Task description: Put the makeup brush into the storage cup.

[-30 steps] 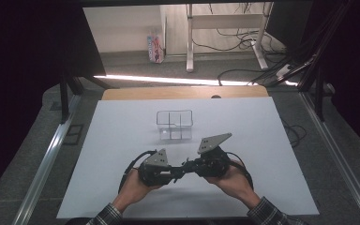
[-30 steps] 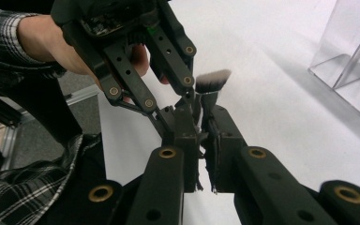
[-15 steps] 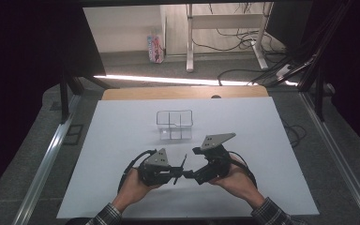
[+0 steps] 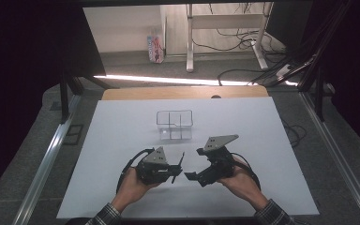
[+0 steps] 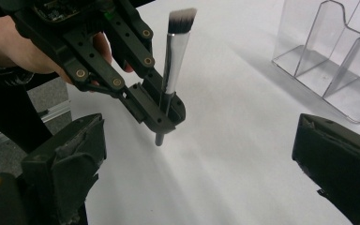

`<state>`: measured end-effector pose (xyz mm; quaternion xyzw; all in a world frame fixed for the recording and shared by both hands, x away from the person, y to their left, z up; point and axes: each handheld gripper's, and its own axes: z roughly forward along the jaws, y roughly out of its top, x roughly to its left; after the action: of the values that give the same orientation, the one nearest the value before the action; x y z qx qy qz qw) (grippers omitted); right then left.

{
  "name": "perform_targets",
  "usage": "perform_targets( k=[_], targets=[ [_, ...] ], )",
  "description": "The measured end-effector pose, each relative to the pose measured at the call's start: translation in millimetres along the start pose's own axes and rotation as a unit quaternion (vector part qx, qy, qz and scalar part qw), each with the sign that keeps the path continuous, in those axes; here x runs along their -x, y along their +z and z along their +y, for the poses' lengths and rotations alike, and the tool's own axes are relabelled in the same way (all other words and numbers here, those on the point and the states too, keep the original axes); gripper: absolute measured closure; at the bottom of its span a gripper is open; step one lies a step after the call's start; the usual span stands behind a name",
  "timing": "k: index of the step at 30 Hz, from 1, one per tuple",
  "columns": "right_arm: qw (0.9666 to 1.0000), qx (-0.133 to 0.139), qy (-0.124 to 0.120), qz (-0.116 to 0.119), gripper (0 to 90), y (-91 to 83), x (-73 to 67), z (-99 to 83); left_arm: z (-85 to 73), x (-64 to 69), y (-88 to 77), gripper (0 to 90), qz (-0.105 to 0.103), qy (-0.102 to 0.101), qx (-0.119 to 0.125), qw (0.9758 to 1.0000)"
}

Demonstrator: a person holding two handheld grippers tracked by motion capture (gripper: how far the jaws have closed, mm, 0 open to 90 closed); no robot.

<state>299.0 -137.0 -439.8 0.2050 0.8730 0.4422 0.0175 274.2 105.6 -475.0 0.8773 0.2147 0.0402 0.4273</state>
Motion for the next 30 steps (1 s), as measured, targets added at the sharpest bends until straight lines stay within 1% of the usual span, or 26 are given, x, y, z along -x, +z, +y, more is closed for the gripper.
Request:
perform_targets(
  k=[2, 3, 5, 6, 9, 13, 16, 21, 23, 28, 30],
  targets=[
    [1.0, 0.0, -0.001, -0.001, 2.3, -0.6, 0.0, -0.6, -0.1, -1.1, -0.9, 83.7, 0.001, 0.003, -0.003, 1.0],
    [1.0, 0.0, -0.003, -0.004, 1.9, -2.2, 0.1, -1.5, -0.6, -1.4, -1.4, 83.6, 0.001, -0.004, -0.001, 1.0],
    [1.0, 0.001, -0.003, -0.005, 1.6, -3.3, 0.4, -2.3, -0.9, -1.7, -2.2, 83.6, 0.003, -0.006, 0.0, 1.0],
    [1.0, 0.001, -0.004, -0.006, 1.4, -3.7, 0.3, -2.6, -1.0, -2.4, -3.0, 83.6, 0.004, -0.003, -0.003, 1.0],
    [0.9999, 0.001, -0.009, -0.01, 0.7, -5.3, 0.2, -3.7, -1.4, -2.1, -3.8, 83.6, 0.007, -0.007, 0.001, 0.9999],
    [0.9998, 0.002, -0.011, -0.016, 0.0, -7.4, -0.4, -4.9, -2.0, -3.2, -5.4, 83.5, 0.013, -0.005, 0.0, 0.9999],
    [0.9997, 0.002, -0.012, -0.02, 0.0, -8.1, -0.9, -5.5, -2.4, -3.3, -6.1, 83.6, 0.015, -0.01, 0.003, 0.9998],
    [0.9994, 0.001, -0.015, -0.032, 0.0, -11.7, -1.1, -8.8, -3.8, -5.6, -9.0, 83.6, 0.02, -0.012, 0.002, 0.9997],
    [0.9992, -0.001, -0.016, -0.037, 0.0, -13.4, -0.8, -10.9, -4.8, -6.7, -10.9, 83.6, 0.025, -0.018, 0.007, 0.9995],
    [0.9986, -0.003, -0.013, -0.052, 0.0, -17.5, 0.1, -15.9, -6.2, -9.9, -13.8, 83.6, 0.029, -0.024, 0.008, 0.9993],
    [0.9985, -0.004, -0.014, -0.052, 0.0, -18.5, 0.5, -16.8, -6.3, -10.3, -14.3, 83.6, 0.031, -0.025, 0.008, 0.9992]
  ],
)
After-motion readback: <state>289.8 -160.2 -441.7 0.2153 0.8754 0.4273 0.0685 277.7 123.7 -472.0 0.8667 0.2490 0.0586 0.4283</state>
